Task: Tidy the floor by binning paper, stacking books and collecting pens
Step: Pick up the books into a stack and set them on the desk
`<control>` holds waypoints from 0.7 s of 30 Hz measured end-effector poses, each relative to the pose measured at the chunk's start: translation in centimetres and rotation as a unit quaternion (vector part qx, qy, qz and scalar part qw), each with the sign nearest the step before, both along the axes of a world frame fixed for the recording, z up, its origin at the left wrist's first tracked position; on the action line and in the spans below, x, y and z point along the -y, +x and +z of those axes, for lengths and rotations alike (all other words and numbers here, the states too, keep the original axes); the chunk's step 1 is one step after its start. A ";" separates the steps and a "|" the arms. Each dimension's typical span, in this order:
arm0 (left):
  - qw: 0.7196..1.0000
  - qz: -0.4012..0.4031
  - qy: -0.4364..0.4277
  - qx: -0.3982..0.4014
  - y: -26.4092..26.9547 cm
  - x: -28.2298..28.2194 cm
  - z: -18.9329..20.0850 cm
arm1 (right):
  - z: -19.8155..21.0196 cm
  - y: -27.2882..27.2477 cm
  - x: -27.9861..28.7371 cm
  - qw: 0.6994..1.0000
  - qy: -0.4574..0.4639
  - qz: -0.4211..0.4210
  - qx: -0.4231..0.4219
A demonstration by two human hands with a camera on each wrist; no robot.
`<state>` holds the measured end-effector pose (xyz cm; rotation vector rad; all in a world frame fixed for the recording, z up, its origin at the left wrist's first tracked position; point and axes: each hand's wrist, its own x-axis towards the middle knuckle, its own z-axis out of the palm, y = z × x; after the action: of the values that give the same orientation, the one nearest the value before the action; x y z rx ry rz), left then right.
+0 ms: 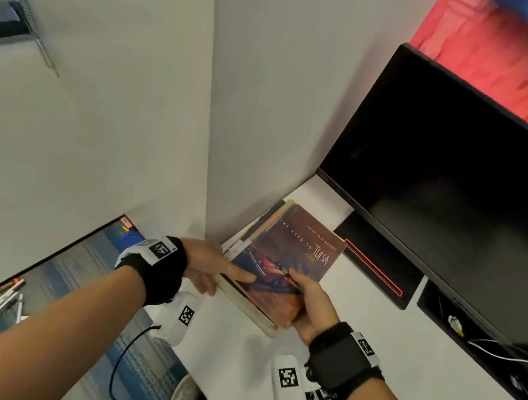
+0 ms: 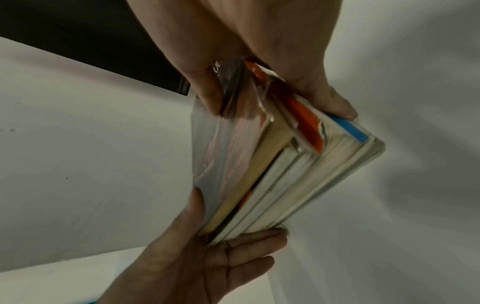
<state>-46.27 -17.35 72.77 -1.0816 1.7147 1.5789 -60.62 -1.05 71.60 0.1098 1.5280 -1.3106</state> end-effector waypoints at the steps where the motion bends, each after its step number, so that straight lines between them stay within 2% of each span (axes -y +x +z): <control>1: 1.000 0.000 -0.015 -0.006 0.0 -0.2 -0.1 | 0.0 0.1 0.1 1.000 -0.005 -0.007 0.003; 4: 0.996 0.030 -0.072 -0.039 0.0 -0.2 -0.4 | 0.2 0.3 1.5 1.000 0.008 -0.018 -0.011; 8: 0.988 0.101 -0.087 -0.077 0.3 -1.2 -1.3 | 0.7 0.5 3.7 0.999 -0.006 -0.051 -0.001; 11: 0.975 0.152 -0.135 -0.095 0.7 -2.0 -2.1 | 1.2 0.6 4.6 0.999 -0.006 -0.034 -0.006; 13: 0.970 0.151 -0.158 -0.108 1.0 -2.2 -2.8 | 1.6 0.6 4.6 1.000 0.010 -0.013 -0.002; 16: 0.970 0.136 -0.188 -0.079 2.0 -2.1 -3.3 | 2.5 0.5 3.7 0.998 0.044 0.021 -0.027; 17: 0.969 0.137 -0.194 -0.063 2.6 -2.0 -3.7 | 2.8 0.6 3.3 0.996 0.058 0.022 -0.064; 19: 0.967 0.138 -0.208 -0.053 4.4 -1.9 -4.5 | 2.9 1.2 2.4 0.980 0.073 -0.031 -0.182; 20: 0.965 0.139 -0.212 -0.068 5.5 -1.8 -5.0 | 2.9 1.7 2.0 0.956 0.075 -0.056 -0.277; 21: 0.964 0.144 -0.203 -0.088 6.8 -1.9 -5.3 | 3.1 2.5 1.8 0.914 0.067 -0.056 -0.396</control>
<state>-39.52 -15.41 67.43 -1.4847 2.1456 1.5684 -58.13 -2.82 74.70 -0.2893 2.3246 -1.4190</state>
